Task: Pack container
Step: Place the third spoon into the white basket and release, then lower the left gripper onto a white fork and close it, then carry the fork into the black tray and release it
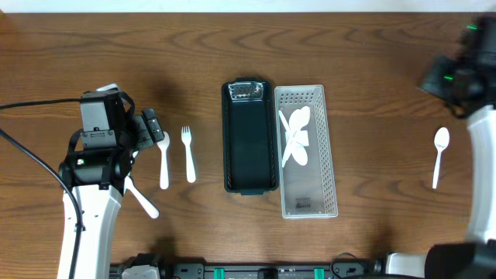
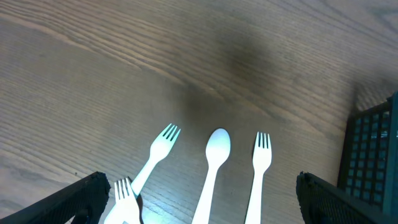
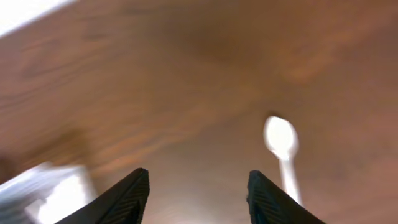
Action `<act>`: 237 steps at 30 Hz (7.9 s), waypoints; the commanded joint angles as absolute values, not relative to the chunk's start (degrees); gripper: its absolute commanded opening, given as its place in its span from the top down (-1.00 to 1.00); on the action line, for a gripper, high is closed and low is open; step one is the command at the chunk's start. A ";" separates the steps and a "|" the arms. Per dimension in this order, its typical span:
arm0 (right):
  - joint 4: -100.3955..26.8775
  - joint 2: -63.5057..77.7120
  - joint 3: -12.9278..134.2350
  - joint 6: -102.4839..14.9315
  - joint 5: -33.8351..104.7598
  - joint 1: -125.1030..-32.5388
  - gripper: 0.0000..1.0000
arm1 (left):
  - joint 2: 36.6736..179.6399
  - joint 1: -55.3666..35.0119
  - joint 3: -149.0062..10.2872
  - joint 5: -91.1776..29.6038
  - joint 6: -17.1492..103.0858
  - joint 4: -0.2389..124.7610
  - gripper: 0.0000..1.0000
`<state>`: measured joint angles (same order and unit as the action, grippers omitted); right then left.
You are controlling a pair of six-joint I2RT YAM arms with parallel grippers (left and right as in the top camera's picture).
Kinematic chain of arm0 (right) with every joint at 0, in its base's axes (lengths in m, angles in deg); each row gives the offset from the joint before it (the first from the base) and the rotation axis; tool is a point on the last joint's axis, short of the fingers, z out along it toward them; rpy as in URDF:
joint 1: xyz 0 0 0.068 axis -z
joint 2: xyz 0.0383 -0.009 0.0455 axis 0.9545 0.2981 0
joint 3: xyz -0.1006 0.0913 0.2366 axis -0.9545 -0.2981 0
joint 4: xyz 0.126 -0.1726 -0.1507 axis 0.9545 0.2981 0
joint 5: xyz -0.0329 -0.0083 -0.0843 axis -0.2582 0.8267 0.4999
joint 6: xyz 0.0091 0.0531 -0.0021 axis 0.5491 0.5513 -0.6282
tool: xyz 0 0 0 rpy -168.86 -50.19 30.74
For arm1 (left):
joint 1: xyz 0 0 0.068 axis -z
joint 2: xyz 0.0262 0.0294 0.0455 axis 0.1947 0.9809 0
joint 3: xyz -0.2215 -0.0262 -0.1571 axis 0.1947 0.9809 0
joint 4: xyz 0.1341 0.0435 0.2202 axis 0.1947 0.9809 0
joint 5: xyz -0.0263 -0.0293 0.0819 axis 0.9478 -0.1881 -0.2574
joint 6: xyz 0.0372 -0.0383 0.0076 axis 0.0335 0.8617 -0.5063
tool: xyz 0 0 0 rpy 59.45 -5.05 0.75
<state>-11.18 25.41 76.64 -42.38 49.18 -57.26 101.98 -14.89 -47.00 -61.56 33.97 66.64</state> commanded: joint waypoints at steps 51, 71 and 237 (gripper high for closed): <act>-20.75 48.18 62.24 -54.09 41.51 -44.87 0.87 | 102.00 -15.06 -48.11 -61.82 34.72 66.64 -0.96; -22.02 28.51 64.97 -46.73 41.51 -90.22 0.83 | 102.00 -15.08 -48.11 -61.82 34.72 66.64 -0.96; -6.78 28.53 73.65 -50.07 43.47 -71.93 -0.50 | 127.55 5.66 -77.25 -65.52 42.72 83.19 -0.96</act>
